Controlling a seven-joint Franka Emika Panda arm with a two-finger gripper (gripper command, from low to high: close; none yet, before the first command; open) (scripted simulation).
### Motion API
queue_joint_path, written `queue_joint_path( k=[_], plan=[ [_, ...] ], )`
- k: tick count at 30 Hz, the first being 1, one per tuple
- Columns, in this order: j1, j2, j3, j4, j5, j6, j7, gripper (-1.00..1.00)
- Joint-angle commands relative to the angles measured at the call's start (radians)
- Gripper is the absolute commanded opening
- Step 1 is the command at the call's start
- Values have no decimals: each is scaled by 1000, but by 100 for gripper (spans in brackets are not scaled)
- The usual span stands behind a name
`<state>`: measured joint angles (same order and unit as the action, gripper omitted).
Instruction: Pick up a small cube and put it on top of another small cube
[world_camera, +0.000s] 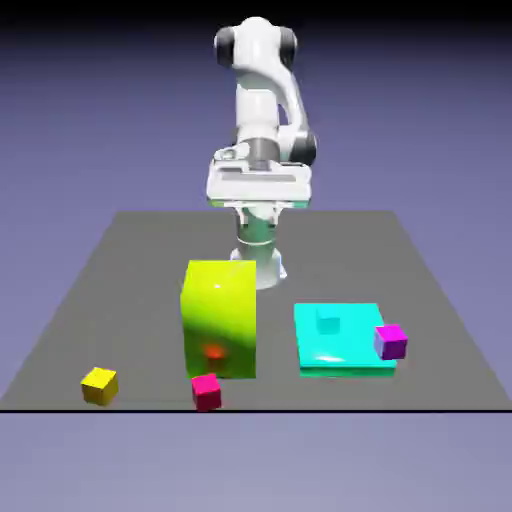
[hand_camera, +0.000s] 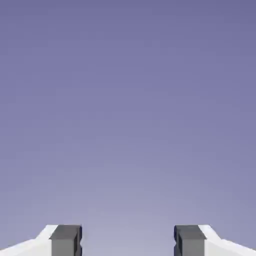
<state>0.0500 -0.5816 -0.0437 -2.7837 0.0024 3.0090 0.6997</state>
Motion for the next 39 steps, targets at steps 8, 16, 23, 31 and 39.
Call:
queue_joint_path(
  k=[8, 16, 23, 31, 39],
  plan=[
    [252, -77, -290, 174, 16, -186, -274, 0],
    [504, -154, -580, 349, 31, -372, -548, 0],
    [724, -221, -834, 501, 45, -534, -788, 0],
    [976, -298, -1124, 675, 61, -720, -1062, 0],
    [1228, -374, -1413, 850, 77, -906, -1336, 0]
  ],
)
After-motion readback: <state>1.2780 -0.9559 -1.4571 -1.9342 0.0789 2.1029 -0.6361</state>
